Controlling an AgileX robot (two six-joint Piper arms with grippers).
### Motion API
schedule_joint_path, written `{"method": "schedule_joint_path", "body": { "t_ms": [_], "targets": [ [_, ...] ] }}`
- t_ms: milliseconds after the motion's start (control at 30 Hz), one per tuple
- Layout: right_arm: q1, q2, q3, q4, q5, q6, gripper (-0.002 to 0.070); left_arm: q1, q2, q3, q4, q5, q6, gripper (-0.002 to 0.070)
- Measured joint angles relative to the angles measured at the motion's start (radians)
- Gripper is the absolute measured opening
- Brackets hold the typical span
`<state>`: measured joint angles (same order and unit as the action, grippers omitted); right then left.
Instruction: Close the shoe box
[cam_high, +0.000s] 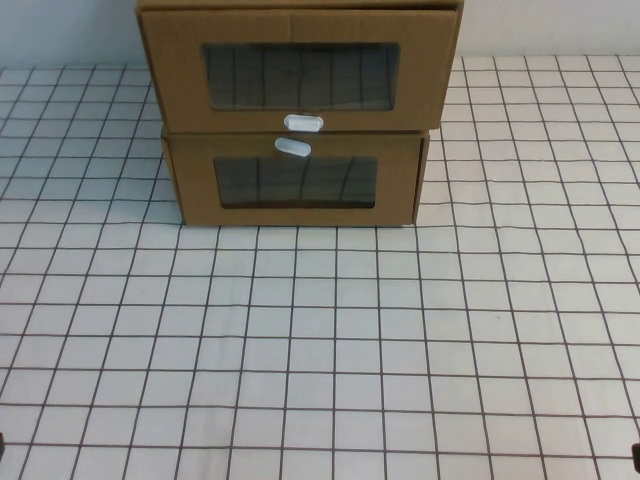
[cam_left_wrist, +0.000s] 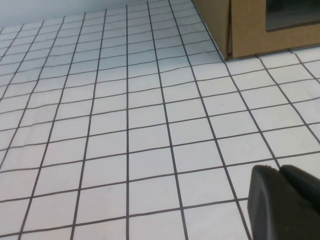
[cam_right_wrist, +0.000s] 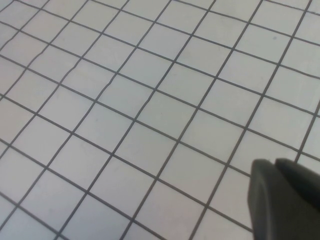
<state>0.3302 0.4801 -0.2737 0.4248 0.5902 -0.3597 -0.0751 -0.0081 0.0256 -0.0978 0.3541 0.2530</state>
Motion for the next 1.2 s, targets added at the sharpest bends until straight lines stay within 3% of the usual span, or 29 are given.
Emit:
{"method": "schedule_joint_path", "body": {
  "t_ms": [767,1033,1200],
  "targets": [
    [0.000,-0.017,0.000,0.022,0.000,0.000,-0.0013,0.000,-0.002,0.000,0.005,0.004,0.000,-0.0005],
    [-0.057,-0.223,0.000,0.020,0.002,0.000,-0.0014,0.000,-0.002,0.000,0.005,0.006,0.000,-0.0005],
    [-0.120,-0.391,0.073,-0.091,-0.088,0.000,-0.0013,0.000,-0.002,0.000,0.005,0.006,0.000,-0.0005]
  ]
}}
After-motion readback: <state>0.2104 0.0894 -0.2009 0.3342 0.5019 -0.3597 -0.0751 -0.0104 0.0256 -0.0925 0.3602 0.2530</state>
